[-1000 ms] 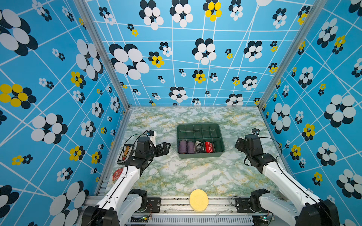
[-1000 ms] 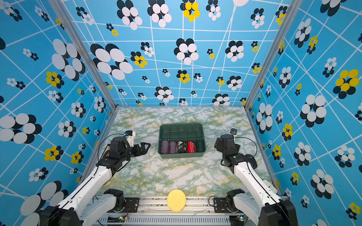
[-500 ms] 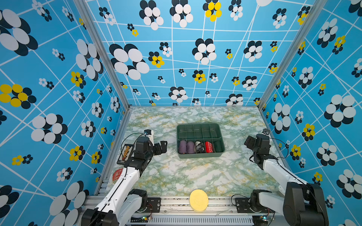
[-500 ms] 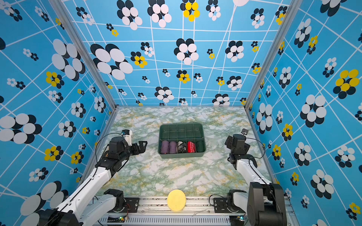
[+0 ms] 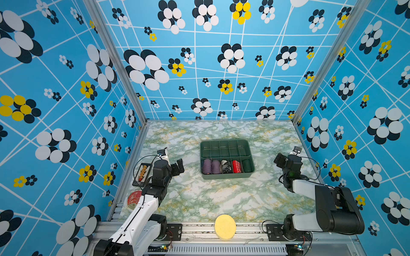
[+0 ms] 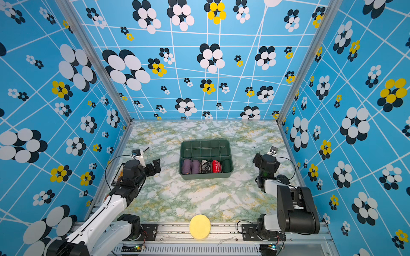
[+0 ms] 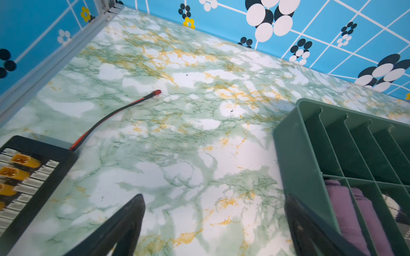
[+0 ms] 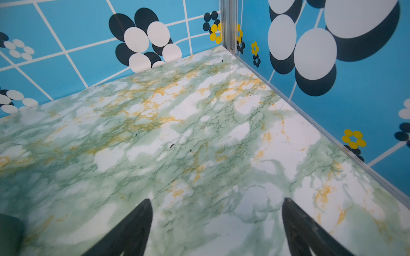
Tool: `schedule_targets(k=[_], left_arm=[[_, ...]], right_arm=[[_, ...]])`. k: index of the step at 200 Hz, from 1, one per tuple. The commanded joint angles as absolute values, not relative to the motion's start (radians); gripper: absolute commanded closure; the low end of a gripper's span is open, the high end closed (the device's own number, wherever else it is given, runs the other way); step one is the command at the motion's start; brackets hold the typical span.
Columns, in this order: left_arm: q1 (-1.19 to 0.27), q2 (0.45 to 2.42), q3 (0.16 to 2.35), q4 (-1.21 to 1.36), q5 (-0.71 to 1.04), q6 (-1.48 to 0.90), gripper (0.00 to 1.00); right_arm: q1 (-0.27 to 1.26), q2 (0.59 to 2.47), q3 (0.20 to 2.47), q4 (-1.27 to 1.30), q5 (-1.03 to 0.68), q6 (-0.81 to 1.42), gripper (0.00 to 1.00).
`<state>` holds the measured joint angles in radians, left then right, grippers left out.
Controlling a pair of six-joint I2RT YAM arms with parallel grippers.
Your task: Roll the socks
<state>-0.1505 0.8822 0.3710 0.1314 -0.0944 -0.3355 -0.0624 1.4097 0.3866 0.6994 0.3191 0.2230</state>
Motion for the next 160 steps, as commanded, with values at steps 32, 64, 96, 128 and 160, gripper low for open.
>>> schedule_targets(k=[32, 64, 96, 128, 160], left_arm=[[-0.145, 0.950, 0.372, 0.327, -0.210, -0.235, 0.01], [-0.147, 1.030, 0.404, 0.382, -0.246, -0.149, 0.01], [-0.146, 1.080, 0.407, 0.445, -0.270, -0.058, 0.01], [-0.146, 1.161, 0.376, 0.595, -0.268, 0.001, 0.01], [-0.141, 1.315, 0.373, 0.737, -0.254, 0.032, 0.01]], right_arm=[[-0.065, 1.420, 0.364, 0.815, 0.250, 0.171, 0.08], [-0.040, 1.440, 0.321, 0.922, 0.200, 0.120, 0.04], [-0.012, 1.528, 0.290, 1.049, 0.219, 0.096, 0.01], [0.008, 1.547, 0.343, 0.984, 0.268, 0.080, 0.00], [0.014, 1.554, 0.344, 0.999, 0.279, 0.077, 0.01]])
